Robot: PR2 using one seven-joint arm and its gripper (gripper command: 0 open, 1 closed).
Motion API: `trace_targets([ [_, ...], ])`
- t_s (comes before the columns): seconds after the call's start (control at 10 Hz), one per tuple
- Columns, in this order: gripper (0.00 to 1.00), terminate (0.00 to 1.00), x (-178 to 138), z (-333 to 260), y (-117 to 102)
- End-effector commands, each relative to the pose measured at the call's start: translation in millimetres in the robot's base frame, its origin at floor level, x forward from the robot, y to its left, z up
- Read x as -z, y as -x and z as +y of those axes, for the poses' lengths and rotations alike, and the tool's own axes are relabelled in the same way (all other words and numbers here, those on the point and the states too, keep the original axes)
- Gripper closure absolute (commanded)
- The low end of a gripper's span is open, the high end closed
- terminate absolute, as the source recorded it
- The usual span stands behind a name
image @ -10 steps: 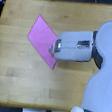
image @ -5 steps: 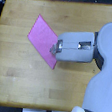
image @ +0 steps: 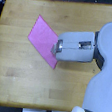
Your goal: Folding a cloth
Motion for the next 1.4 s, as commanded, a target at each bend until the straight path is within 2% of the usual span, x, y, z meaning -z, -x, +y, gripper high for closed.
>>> trace_targets([
  [0.0, 1.0, 0.0, 10, 15, -7],
  [0.4, 1.0, 0.0, 8, 10, -7],
  [0.5, 1.0, 0.0, 10, 14, -17],
  [0.7, 1.0, 0.0, 12, 13, -20],
  [1.3, 1.0, 0.0, 2, 9, -18],
])
